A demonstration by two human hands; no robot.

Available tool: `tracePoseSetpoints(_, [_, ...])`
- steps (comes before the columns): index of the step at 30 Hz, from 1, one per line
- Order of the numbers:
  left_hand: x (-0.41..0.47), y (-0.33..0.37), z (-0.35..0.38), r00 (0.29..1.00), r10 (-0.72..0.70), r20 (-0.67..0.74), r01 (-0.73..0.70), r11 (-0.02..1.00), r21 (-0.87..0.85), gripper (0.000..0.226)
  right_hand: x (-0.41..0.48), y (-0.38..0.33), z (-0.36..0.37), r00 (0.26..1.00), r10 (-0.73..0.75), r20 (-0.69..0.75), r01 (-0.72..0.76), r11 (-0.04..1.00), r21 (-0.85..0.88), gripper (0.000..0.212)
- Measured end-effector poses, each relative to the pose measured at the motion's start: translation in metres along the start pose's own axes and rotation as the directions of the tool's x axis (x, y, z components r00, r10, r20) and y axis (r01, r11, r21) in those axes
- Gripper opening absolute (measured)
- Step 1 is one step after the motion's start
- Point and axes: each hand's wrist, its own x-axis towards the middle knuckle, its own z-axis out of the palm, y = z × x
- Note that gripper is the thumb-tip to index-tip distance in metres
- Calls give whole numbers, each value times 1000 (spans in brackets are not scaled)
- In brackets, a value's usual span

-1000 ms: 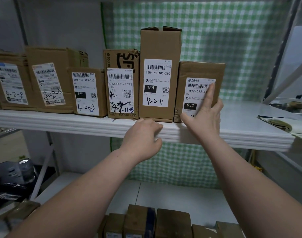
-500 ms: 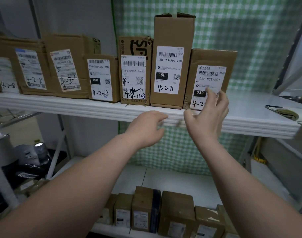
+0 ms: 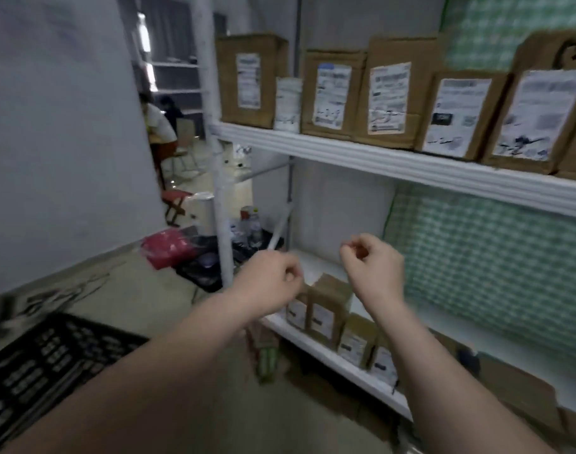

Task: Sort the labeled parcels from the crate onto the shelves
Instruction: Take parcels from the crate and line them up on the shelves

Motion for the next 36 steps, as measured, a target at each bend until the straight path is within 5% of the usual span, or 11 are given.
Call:
tracePoseSetpoints(6, [-128,-157,-56,903,-426,-59,425,905,-21,27,-97,-89,156,916,-37,400,-27,988,152,20])
tracePoseSetpoints(16, [-285,-306,-90,538,-830,-146,827,553,-96,26,-202,-140,317,532,-117,839,130,990,56,17])
tracePoseSetpoints(22, [-312,-373,-80,432,-897,-89,883,441,-160,17,-224,-123,405,368,22,929,105,992,-65,12])
tracePoseSetpoints(36, [-229,-582,-48,277,-923,265,952,227,-206,17,-198,-71,610,154,389,908,-39,921,-388,7])
